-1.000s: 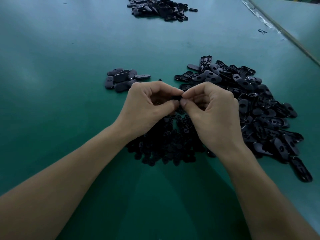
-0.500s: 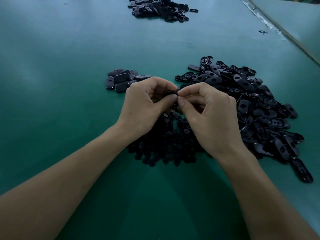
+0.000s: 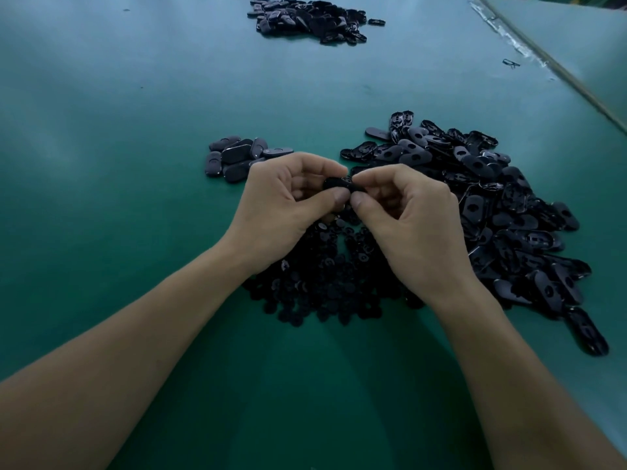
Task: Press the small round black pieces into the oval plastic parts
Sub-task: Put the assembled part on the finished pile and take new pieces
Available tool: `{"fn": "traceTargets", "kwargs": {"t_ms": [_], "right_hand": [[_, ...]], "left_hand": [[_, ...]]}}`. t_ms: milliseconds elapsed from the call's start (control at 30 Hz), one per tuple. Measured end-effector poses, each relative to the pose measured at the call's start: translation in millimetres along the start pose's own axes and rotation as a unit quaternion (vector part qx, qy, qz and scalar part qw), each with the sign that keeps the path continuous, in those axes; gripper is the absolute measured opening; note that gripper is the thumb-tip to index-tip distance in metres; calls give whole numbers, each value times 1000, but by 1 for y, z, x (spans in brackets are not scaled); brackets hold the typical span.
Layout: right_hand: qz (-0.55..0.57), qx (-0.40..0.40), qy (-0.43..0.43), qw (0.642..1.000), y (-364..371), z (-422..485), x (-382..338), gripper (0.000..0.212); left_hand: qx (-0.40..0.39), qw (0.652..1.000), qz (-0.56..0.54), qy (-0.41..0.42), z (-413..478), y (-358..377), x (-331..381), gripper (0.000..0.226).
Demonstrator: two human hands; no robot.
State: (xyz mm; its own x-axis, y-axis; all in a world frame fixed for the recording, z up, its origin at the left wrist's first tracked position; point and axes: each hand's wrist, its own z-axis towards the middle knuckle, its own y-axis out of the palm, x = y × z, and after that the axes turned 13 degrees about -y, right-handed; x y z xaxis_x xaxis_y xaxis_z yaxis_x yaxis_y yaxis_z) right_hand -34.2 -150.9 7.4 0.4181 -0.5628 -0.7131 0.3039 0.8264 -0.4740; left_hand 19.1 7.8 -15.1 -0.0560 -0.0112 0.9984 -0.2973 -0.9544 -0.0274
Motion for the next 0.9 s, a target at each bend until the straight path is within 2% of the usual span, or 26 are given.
{"fn": "traceTargets", "kwargs": {"t_ms": [200, 400, 700, 900], "right_hand": [[28, -8, 4, 1000, -2, 0, 3, 15], [10, -5, -3, 1000, 0, 0, 2, 12], [-3, 12, 22, 1000, 4, 1, -3, 17], [2, 11, 23, 1000, 2, 0, -4, 12]], "left_hand": [[-12, 1000, -9, -5, 0, -1, -1, 22], [-18, 1000, -6, -10, 0, -1, 0, 23], [0, 1000, -1, -3, 0, 0, 3, 24], [15, 1000, -5, -3, -1, 1, 2, 23]]}}
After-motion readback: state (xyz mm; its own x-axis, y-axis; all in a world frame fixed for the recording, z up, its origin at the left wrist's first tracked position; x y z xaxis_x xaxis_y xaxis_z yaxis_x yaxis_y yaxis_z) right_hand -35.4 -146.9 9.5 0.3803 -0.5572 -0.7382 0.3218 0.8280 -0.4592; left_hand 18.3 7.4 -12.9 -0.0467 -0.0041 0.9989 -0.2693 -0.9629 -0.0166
